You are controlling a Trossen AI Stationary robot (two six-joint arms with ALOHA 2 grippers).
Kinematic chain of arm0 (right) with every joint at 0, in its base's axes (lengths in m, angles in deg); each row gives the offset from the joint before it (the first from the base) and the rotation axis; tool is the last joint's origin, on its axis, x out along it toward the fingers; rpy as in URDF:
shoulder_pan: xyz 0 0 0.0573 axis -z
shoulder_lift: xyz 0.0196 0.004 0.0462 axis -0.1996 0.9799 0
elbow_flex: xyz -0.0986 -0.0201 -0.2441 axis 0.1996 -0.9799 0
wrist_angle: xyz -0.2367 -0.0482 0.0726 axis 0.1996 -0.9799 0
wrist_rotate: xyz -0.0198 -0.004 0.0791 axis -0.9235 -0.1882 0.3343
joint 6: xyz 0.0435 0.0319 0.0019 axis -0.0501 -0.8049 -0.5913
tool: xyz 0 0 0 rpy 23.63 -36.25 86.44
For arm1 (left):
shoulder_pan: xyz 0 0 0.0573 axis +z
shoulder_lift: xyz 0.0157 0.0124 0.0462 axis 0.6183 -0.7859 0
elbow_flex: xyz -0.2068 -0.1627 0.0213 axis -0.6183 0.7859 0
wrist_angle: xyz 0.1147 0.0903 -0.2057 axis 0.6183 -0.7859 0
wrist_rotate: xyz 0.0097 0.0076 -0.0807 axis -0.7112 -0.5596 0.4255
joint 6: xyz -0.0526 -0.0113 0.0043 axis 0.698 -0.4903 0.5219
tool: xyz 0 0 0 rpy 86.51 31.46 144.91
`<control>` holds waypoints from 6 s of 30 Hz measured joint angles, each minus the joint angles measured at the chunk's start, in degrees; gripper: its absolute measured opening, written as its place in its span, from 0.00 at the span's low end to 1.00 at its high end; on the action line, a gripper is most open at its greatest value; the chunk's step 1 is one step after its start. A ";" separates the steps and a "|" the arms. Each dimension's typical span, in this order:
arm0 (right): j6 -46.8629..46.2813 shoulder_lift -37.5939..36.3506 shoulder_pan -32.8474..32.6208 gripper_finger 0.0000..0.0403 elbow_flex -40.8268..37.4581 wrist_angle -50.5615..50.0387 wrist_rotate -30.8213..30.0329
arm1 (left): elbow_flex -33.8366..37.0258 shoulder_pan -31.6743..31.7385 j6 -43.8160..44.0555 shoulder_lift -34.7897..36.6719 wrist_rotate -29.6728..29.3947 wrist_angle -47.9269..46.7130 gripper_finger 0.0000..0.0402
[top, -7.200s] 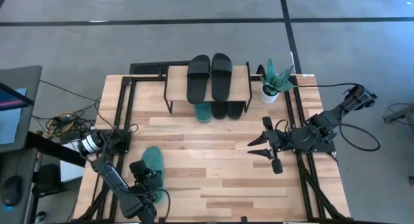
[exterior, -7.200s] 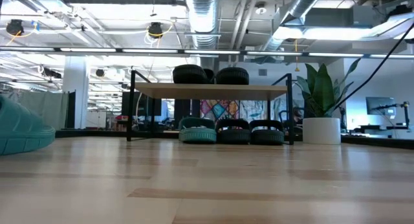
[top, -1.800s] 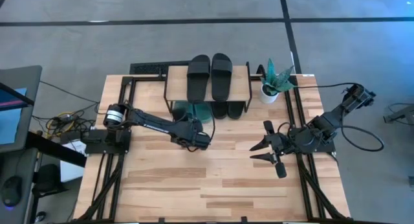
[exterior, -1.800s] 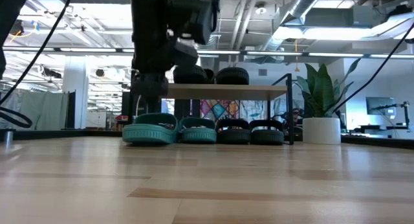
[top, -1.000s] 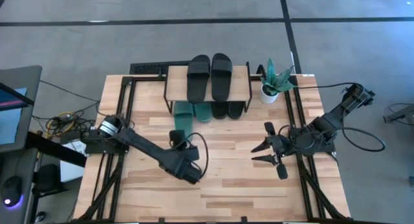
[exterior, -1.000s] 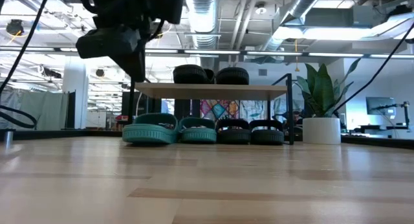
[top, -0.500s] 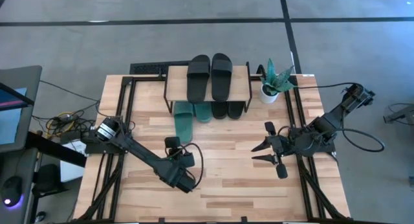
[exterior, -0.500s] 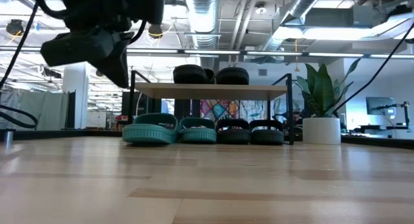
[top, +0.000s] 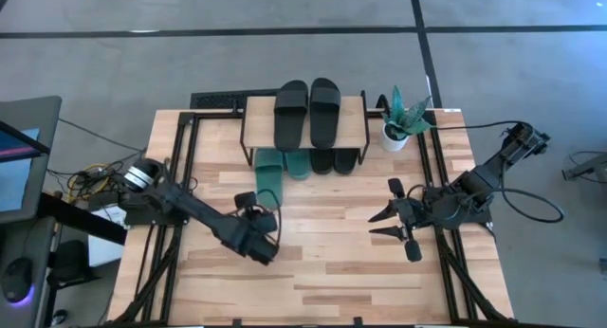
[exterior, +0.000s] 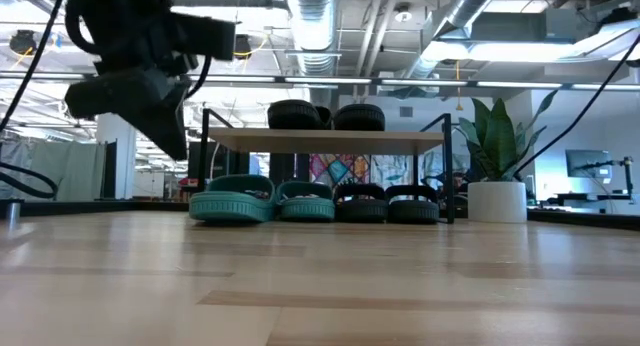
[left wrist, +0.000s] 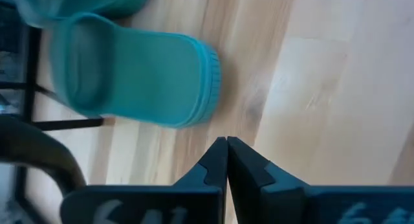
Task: Pick and place slides into the shelf
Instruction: Put the left green slide under the shelf, then adjust the right green slide under the shelf
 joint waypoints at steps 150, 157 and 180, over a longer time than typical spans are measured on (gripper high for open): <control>-1.52 0.02 6.58 0.24 -0.07 -4.52 -5.76 | 13.15 29.05 -36.13 0.46 15.42 52.87 0.00; -1.51 0.02 7.14 0.24 -0.07 -4.52 -5.76 | 13.15 30.48 -35.76 0.46 12.83 55.61 0.00; -1.51 0.02 7.34 0.24 -0.07 -4.49 -5.85 | 12.70 32.91 -39.82 -0.70 19.17 57.48 0.00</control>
